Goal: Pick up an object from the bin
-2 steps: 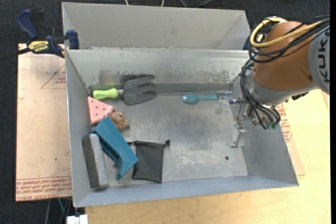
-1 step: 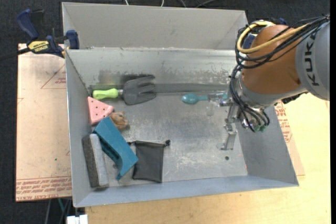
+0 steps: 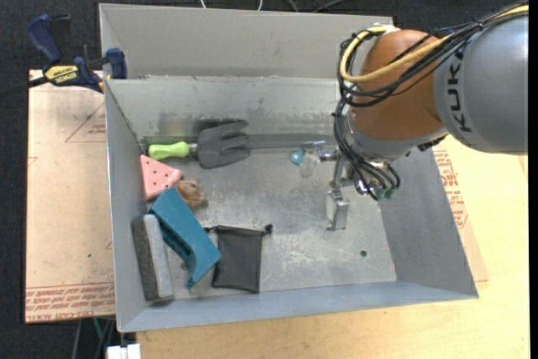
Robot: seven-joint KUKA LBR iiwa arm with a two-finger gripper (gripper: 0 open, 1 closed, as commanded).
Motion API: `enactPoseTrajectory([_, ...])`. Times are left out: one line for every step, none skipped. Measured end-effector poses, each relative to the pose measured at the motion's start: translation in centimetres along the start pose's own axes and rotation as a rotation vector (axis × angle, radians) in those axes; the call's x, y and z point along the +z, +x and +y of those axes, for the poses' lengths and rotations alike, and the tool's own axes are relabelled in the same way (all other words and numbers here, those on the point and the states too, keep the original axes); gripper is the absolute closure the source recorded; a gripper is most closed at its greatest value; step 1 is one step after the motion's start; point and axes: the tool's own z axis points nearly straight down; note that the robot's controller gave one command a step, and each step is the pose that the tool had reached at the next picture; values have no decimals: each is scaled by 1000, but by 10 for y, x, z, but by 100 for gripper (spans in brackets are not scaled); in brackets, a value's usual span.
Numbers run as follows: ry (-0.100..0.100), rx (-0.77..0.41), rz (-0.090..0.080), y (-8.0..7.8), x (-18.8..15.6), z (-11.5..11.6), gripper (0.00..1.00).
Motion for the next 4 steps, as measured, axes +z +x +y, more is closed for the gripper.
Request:
enactPoseTrajectory([1, 13, 1, 42, 27, 12, 0])
enactPoseTrajectory([-1, -110, -6, 45, 62, 47, 0])
enactPoseTrajectory([-1, -58, 0, 67, 76, 58, 0])
enactPoseTrajectory([-2, -170, -4, 41, 79, 80, 0])
